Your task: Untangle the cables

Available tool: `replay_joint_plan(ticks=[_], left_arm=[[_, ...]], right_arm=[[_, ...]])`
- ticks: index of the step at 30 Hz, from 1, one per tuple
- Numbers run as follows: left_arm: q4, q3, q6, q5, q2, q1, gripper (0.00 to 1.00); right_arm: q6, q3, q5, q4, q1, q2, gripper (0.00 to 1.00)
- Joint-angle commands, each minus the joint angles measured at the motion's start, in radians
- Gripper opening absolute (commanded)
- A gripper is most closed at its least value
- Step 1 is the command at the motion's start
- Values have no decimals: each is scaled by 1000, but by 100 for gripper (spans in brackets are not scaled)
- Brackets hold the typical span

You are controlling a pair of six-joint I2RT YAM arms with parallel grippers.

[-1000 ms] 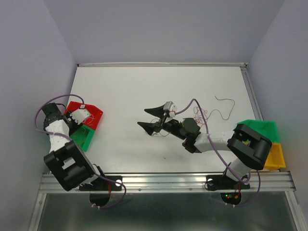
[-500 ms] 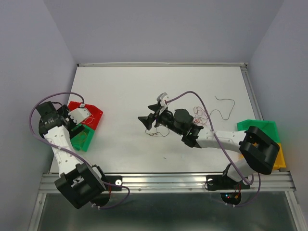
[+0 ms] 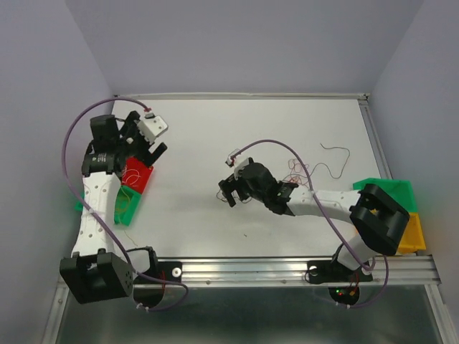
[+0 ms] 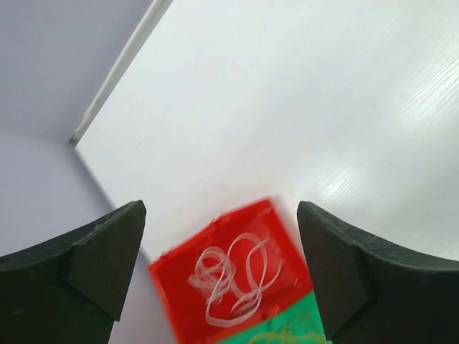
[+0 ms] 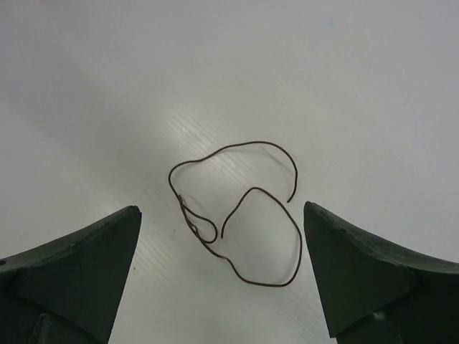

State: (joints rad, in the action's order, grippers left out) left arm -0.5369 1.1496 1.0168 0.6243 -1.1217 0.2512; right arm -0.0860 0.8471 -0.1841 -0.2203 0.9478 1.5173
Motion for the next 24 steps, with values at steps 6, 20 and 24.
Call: replay_joint_plan(ticks=[6,20,24], left_arm=[[653,-58,-683,-8,-91,-294,99],[1046,-236,-942,-170,-149,-375,99],[1080,-303,-939,-163,-87,-411,99]], right_arm=[[32,176,38,122,-18,220,100],[-44,254,-80,280,-44,340,0],[-127,208,-227,295,-43,250,1]])
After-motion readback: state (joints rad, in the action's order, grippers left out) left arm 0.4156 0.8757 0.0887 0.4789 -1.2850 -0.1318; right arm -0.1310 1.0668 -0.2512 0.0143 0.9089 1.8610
